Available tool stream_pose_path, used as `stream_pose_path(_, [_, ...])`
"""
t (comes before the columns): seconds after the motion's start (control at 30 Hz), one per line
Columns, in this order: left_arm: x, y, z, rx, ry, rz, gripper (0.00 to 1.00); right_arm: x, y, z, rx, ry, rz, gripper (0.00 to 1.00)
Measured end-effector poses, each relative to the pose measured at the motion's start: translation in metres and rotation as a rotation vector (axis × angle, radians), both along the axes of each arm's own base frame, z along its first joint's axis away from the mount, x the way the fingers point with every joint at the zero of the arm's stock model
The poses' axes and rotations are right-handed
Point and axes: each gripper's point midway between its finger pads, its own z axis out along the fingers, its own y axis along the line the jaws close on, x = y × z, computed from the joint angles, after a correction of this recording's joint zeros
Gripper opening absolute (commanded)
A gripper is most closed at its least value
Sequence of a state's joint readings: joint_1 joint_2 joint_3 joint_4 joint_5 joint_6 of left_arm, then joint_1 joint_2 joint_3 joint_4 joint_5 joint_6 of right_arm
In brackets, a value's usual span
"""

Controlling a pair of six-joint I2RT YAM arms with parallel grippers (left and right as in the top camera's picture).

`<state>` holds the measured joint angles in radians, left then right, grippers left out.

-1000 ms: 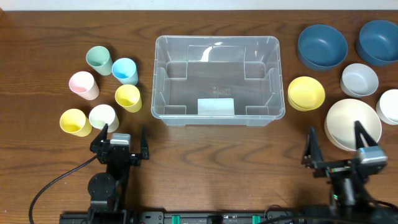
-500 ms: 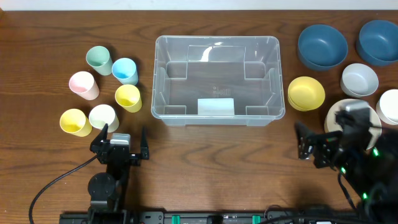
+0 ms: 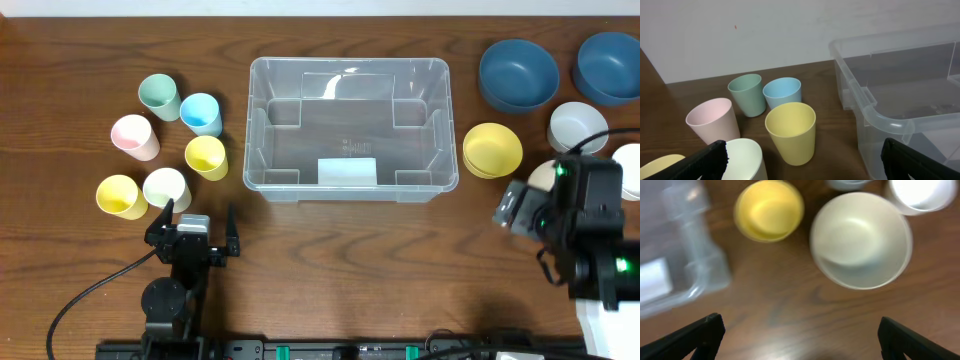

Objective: Pack container
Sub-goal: 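Move the right gripper to the cream bowl and grasp its rim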

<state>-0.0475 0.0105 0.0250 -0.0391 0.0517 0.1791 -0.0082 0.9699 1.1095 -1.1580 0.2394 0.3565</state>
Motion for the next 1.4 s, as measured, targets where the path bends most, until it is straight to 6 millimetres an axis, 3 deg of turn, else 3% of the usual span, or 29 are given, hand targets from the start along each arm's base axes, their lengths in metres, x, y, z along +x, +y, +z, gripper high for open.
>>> stream_pose_path(0.3, [0.000,0.000,0.000,0.000,0.000,0.000,0.98,0.044,-0.038,-0.035,-0.057,0.088,-0.126,0.99])
stream_pose_path(0.6, [0.000,0.000,0.000,0.000,0.000,0.000,0.98,0.070,-0.050,-0.067,-0.008,0.144,-0.094,0.98])
stream_pose_path(0.73, [0.000,0.000,0.000,0.000,0.000,0.000,0.98,0.077,-0.053,-0.088,0.057,0.185,-0.077,0.90])
stream_pose_path(1.1, [0.000,0.000,0.000,0.000,0.000,0.000,0.98,0.072,-0.054,-0.154,0.152,0.390,-0.072,0.56])
stream_pose_path(1.4, [0.000,0.000,0.000,0.000,0.000,0.000,0.98,0.068,-0.059,-0.171,0.176,0.440,-0.090,0.30])
